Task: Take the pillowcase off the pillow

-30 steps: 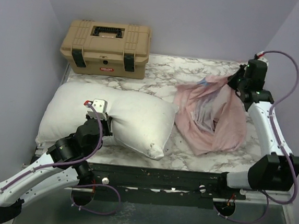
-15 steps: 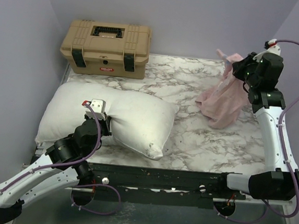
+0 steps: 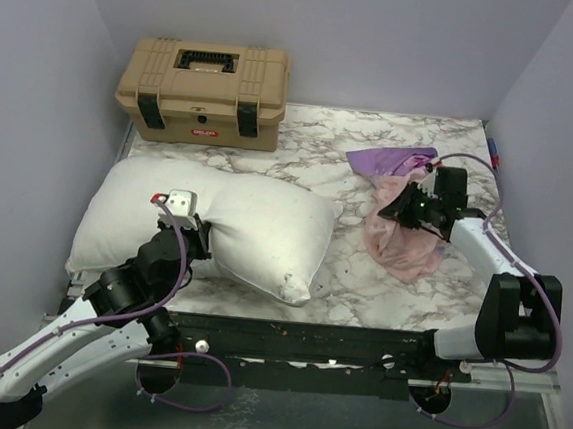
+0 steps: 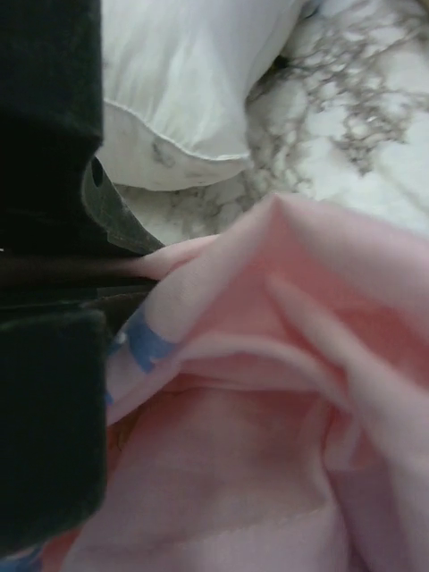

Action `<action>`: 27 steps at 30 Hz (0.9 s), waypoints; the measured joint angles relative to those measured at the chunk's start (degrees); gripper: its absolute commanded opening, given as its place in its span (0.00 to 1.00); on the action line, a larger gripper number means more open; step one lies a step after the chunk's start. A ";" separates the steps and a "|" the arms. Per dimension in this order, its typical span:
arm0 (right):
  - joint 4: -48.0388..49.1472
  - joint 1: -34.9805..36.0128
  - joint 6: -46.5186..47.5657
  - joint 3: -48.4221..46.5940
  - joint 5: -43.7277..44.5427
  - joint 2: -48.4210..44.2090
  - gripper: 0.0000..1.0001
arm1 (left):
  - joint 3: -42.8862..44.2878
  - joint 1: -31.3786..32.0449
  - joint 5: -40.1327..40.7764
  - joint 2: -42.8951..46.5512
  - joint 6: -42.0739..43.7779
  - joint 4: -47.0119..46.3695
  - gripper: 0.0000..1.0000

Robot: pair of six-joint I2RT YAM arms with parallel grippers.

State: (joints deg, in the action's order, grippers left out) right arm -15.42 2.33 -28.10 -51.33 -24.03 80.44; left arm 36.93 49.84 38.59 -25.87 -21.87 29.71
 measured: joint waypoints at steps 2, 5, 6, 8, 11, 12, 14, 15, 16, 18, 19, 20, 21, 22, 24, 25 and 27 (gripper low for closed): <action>0.37 0.74 -0.13 3.41 -2.69 0.48 0.26 | 0.00 0.00 0.00 0.39 -0.15 0.00 0.13; 0.37 1.46 0.02 4.72 -4.35 0.44 0.38 | -0.02 -0.02 0.00 1.33 -0.39 -0.02 0.19; 0.28 1.66 0.37 5.14 -4.96 0.26 0.44 | -0.02 0.00 0.00 1.66 -0.44 -0.04 0.21; -0.44 1.75 0.79 5.53 -5.35 -0.83 0.57 | -0.02 -0.02 0.00 2.36 -0.61 -0.37 0.25; -2.78 1.75 1.99 5.51 -5.01 -5.99 0.75 | 0.00 -0.02 0.02 3.39 -0.90 -1.31 0.33; -3.80 1.75 2.40 5.35 -4.57 -8.35 0.80 | -0.02 -0.02 0.07 3.89 -0.96 -1.86 0.35; -6.19 1.79 3.19 4.22 -2.95 -13.22 0.85 | -0.02 -0.07 0.09 5.01 -1.05 -3.04 0.43; -7.50 1.79 3.69 3.15 -1.79 -15.69 0.88 | -0.02 -0.13 0.09 5.57 -1.07 -3.45 0.46; -8.57 1.79 4.20 1.88 -0.42 -18.18 0.89 | -0.02 -0.17 0.11 6.19 -1.07 -3.93 0.48; -10.21 1.81 5.09 -0.68 2.58 -22.93 0.91 | -0.02 -0.24 0.13 7.67 -1.07 -4.79 0.55; -10.84 1.79 5.29 -1.90 4.33 -25.40 0.93 | -0.02 -0.24 0.20 8.09 -1.11 -5.03 0.58; -11.32 1.81 5.57 -2.91 6.19 -28.15 0.94 | 0.00 -0.24 0.31 8.90 -1.01 -5.49 0.61; -11.72 1.79 5.73 -3.69 8.28 -31.26 0.95 | 0.00 -0.26 0.35 9.27 -0.98 -5.73 0.64; -12.07 1.79 5.77 -4.17 10.10 -33.97 0.98 | 0.11 -0.26 0.42 9.84 -0.66 -6.05 0.66; -12.70 1.79 5.99 -4.70 13.70 -39.43 1.00 | 0.74 -0.26 0.46 10.25 0.00 -6.23 0.70; -12.98 1.79 6.16 -4.72 15.65 -42.01 1.00 | 1.46 -0.28 0.50 10.47 0.63 -6.25 0.71; -13.53 1.79 6.95 -4.72 19.52 -47.23 1.00 | 2.95 -0.28 0.70 10.93 1.62 -6.38 0.75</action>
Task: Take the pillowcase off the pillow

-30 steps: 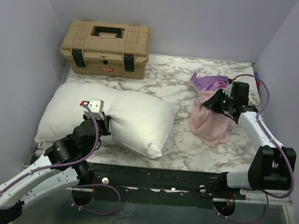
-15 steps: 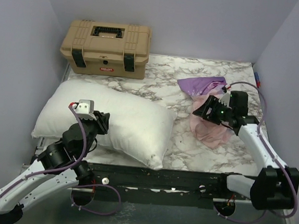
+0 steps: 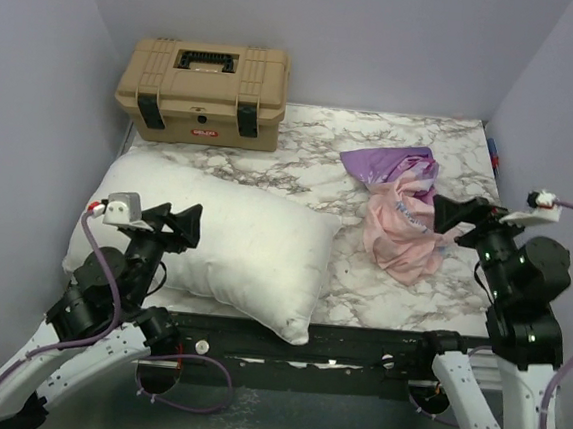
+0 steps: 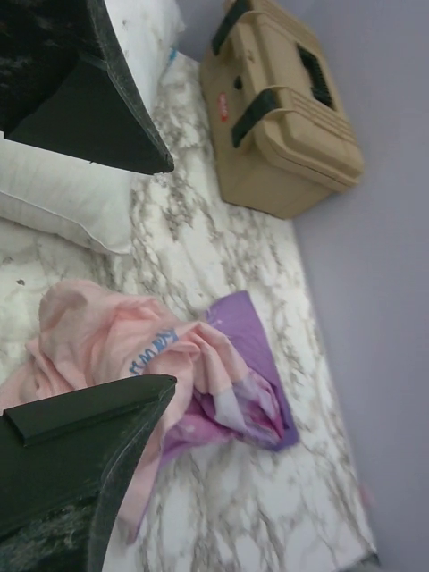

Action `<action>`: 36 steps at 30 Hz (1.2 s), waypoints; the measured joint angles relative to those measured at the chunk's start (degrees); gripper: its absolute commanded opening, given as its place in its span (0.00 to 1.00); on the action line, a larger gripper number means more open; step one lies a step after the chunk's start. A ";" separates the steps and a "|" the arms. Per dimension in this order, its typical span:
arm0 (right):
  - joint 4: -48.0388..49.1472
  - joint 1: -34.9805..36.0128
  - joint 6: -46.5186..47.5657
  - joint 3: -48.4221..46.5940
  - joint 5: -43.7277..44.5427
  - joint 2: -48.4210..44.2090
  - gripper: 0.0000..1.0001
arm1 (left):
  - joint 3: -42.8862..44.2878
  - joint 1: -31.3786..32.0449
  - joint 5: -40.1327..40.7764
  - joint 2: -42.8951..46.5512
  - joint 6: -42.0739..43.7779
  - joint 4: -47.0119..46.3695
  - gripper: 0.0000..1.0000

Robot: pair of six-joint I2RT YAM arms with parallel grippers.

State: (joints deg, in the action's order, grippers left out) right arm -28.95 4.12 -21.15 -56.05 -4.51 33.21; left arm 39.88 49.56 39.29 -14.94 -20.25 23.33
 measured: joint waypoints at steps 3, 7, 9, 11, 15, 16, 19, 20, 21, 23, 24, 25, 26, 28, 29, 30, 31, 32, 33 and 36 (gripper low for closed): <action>0.26 0.00 1.73 0.70 6.45 -7.96 1.00 | 2.34 0.00 1.18 1.57 1.68 -0.42 0.76; 0.81 0.02 4.11 3.63 14.75 -16.48 1.00 | 3.50 0.00 3.67 5.09 3.80 -1.44 0.76; 1.53 0.00 5.29 6.43 17.97 -19.74 1.00 | 3.21 0.00 4.39 7.39 4.35 -1.53 0.76; 2.25 0.00 6.47 9.79 20.02 -22.45 1.00 | 2.25 0.00 5.51 10.45 4.92 -2.12 0.76; 3.93 0.00 8.48 16.17 22.38 -26.18 1.00 | 1.03 0.00 8.24 14.32 5.42 -2.43 0.76; 4.55 0.00 8.90 17.64 22.80 -26.95 1.00 | 0.87 0.00 9.07 14.53 5.55 -2.56 0.76; 6.97 0.00 9.88 21.79 23.78 -29.66 1.00 | 0.00 0.00 10.73 14.56 5.99 -2.71 0.76; 8.07 0.00 10.38 23.26 24.09 -30.84 1.00 | -0.46 0.00 11.32 14.56 6.19 -2.69 0.76; 8.83 0.00 10.80 24.30 24.44 -31.69 1.00 | -0.79 0.00 11.58 14.56 6.27 -2.69 0.77; 10.95 0.00 11.45 26.12 25.16 -32.44 1.00 | -1.55 -0.09 12.70 14.56 6.62 -2.60 0.76; 11.67 0.00 11.67 26.77 25.53 -32.52 1.00 | -1.79 -0.13 13.14 14.56 6.71 -2.62 0.76; 12.31 0.00 11.74 27.56 25.92 -32.52 1.00 | -2.01 -0.28 13.57 14.56 6.86 -2.64 0.76; 12.68 0.00 11.65 28.13 26.08 -32.52 1.00 | -2.21 -0.57 14.03 14.56 7.06 -2.64 0.77; 13.60 0.00 11.65 29.29 26.10 -32.52 1.00 | -2.58 -1.25 14.67 14.56 7.37 -2.64 0.77; 13.99 0.00 11.65 29.77 26.08 -32.52 1.00 | -2.75 -1.66 14.88 14.56 7.45 -2.64 0.77; 14.25 0.00 11.65 30.10 26.05 -32.52 1.00 | -2.91 -2.03 15.23 14.56 7.50 -2.64 0.77; 14.43 0.00 11.65 30.32 26.05 -32.52 1.00 | -3.08 -2.62 15.41 14.56 7.52 -2.67 0.77; 14.53 0.00 11.65 30.42 26.05 -32.52 1.00 | -3.21 -2.99 15.50 14.56 7.52 -2.67 0.77; 14.67 0.00 11.65 30.42 26.05 -32.52 1.00 | -3.32 -3.41 15.65 14.56 7.54 -2.67 0.77; 15.45 0.00 11.65 30.42 25.94 -32.52 1.00 | -3.50 -4.57 15.67 14.56 7.65 -2.69 0.77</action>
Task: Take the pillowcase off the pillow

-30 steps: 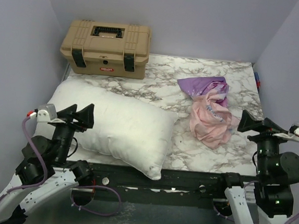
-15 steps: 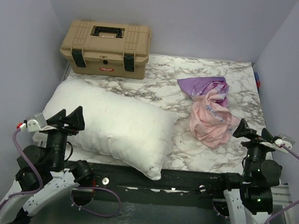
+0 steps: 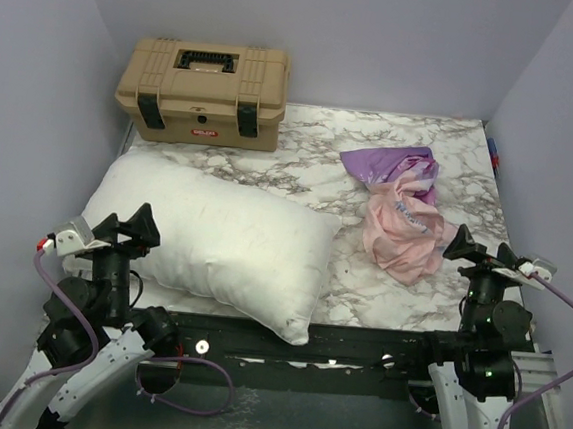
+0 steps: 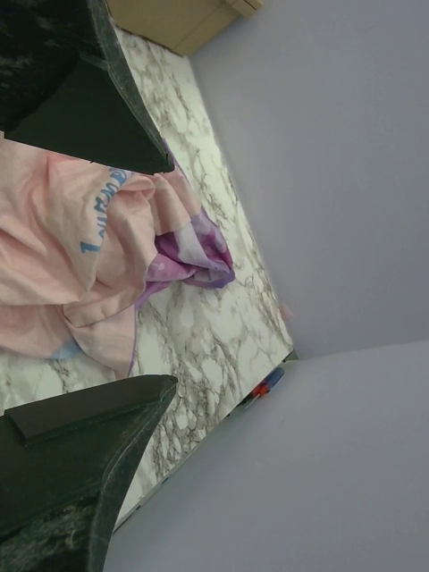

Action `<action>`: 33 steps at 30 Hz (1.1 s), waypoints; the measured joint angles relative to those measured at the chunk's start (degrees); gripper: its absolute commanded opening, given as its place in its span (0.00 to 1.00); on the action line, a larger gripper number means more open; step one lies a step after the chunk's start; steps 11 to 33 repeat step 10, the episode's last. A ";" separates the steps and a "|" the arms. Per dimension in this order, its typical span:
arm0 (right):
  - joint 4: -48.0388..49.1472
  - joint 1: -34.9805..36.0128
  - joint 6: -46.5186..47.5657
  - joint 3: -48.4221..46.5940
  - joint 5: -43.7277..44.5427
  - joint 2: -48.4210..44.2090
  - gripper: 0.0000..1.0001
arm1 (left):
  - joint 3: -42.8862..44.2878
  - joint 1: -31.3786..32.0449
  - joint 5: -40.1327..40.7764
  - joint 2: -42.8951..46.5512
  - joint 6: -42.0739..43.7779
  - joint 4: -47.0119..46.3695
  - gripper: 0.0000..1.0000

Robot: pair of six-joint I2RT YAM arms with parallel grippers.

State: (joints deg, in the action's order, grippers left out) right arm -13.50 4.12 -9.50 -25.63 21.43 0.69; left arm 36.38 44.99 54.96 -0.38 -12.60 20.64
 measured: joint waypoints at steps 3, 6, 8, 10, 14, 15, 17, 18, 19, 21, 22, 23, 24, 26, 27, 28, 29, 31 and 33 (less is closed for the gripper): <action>0.52 0.00 0.00 0.04 -0.11 0.00 1.00 | -0.28 -0.87 0.00 0.00 0.07 -0.02 0.77; 0.66 0.00 -0.02 0.20 -0.20 0.00 1.00 | -0.35 -1.46 0.00 0.00 0.07 -0.02 0.77; 0.68 0.00 -0.02 0.31 -0.31 0.00 1.00 | -0.44 -1.92 -0.02 0.00 0.07 -0.04 0.76; 0.68 0.00 -0.04 0.42 -0.33 0.00 1.00 | -0.52 -2.23 0.00 0.00 0.07 -0.04 0.77; 0.68 0.00 -0.04 0.42 -0.33 0.00 1.00 | -0.52 -2.23 0.00 0.00 0.07 -0.04 0.77; 0.68 0.00 -0.04 0.42 -0.33 0.00 1.00 | -0.52 -2.23 0.00 0.00 0.07 -0.04 0.77; 0.68 0.00 -0.04 0.42 -0.33 0.00 1.00 | -0.52 -2.23 0.00 0.00 0.07 -0.04 0.77; 0.68 0.00 -0.04 0.42 -0.33 0.00 1.00 | -0.52 -2.23 0.00 0.00 0.07 -0.04 0.77; 0.68 0.00 -0.04 0.42 -0.33 0.00 1.00 | -0.52 -2.23 0.00 0.00 0.07 -0.04 0.77; 0.68 0.00 -0.04 0.42 -0.33 0.00 1.00 | -0.52 -2.23 0.00 0.00 0.07 -0.04 0.77; 0.68 0.00 -0.04 0.42 -0.33 0.00 1.00 | -0.52 -2.23 0.00 0.00 0.07 -0.04 0.77; 0.68 0.00 -0.04 0.42 -0.33 0.00 1.00 | -0.52 -2.23 0.00 0.00 0.07 -0.04 0.77; 0.68 0.00 -0.04 0.42 -0.33 0.00 1.00 | -0.52 -2.23 0.00 0.00 0.07 -0.04 0.77; 0.68 0.00 -0.04 0.42 -0.33 0.00 1.00 | -0.52 -2.23 0.00 0.00 0.07 -0.04 0.77; 0.68 0.00 -0.04 0.42 -0.33 0.00 1.00 | -0.52 -2.23 0.00 0.00 0.07 -0.04 0.77; 0.68 0.00 -0.04 0.42 -0.33 0.00 1.00 | -0.52 -2.23 0.00 0.00 0.07 -0.04 0.77; 0.68 0.00 -0.04 0.42 -0.33 0.00 1.00 | -0.52 -2.23 0.00 0.00 0.07 -0.04 0.77; 0.68 0.00 -0.04 0.42 -0.33 0.00 1.00 | -0.52 -2.23 0.00 0.00 0.07 -0.04 0.77; 0.68 0.00 -0.04 0.42 -0.33 0.00 1.00 | -0.52 -2.23 0.00 0.00 0.07 -0.04 0.77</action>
